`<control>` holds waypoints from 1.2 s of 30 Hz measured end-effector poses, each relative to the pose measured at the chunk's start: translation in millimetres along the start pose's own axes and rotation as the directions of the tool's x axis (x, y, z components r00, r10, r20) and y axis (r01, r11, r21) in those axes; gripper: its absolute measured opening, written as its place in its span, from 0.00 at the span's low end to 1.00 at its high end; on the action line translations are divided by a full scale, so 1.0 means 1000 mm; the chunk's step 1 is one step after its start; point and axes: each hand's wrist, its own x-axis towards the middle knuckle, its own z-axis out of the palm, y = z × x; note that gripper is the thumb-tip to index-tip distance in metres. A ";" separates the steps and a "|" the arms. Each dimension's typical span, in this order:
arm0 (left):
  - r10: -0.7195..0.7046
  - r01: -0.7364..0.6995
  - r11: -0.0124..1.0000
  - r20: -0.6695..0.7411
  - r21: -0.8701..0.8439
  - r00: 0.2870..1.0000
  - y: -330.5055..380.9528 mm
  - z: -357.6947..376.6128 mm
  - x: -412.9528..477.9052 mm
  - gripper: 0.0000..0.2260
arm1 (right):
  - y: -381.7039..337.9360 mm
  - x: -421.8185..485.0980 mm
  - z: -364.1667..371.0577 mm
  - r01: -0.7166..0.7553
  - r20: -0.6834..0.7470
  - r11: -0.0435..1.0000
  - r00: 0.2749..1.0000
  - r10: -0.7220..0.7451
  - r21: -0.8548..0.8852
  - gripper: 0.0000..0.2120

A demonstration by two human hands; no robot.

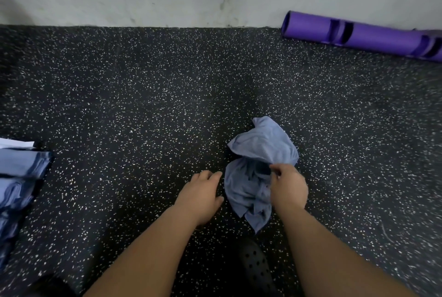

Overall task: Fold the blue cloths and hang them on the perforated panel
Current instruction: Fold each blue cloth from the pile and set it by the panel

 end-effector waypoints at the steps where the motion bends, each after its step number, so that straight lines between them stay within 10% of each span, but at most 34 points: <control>1: 0.010 -0.010 1.000 -0.013 -0.005 1.000 0.002 -0.006 -0.001 0.34 | -0.005 0.006 -0.012 0.019 -0.012 1.000 1.000 -0.019 0.012 0.10; 19: 0.124 -0.165 0.983 -0.373 -0.080 0.920 0.080 -0.158 -0.113 0.34 | -0.105 -0.011 -0.265 0.426 -0.243 0.890 0.892 -0.382 0.161 0.09; 29: 0.151 -0.278 0.950 -0.569 -0.143 0.808 0.112 -0.220 -0.219 0.30 | -0.181 -0.105 -0.347 0.647 -0.117 0.710 0.757 -0.643 0.278 0.12; 36: 0.106 -0.387 0.882 -0.688 -0.269 0.718 0.109 -0.250 -0.280 0.08 | -0.224 -0.162 -0.366 0.748 -0.100 0.525 0.608 -0.788 0.406 0.12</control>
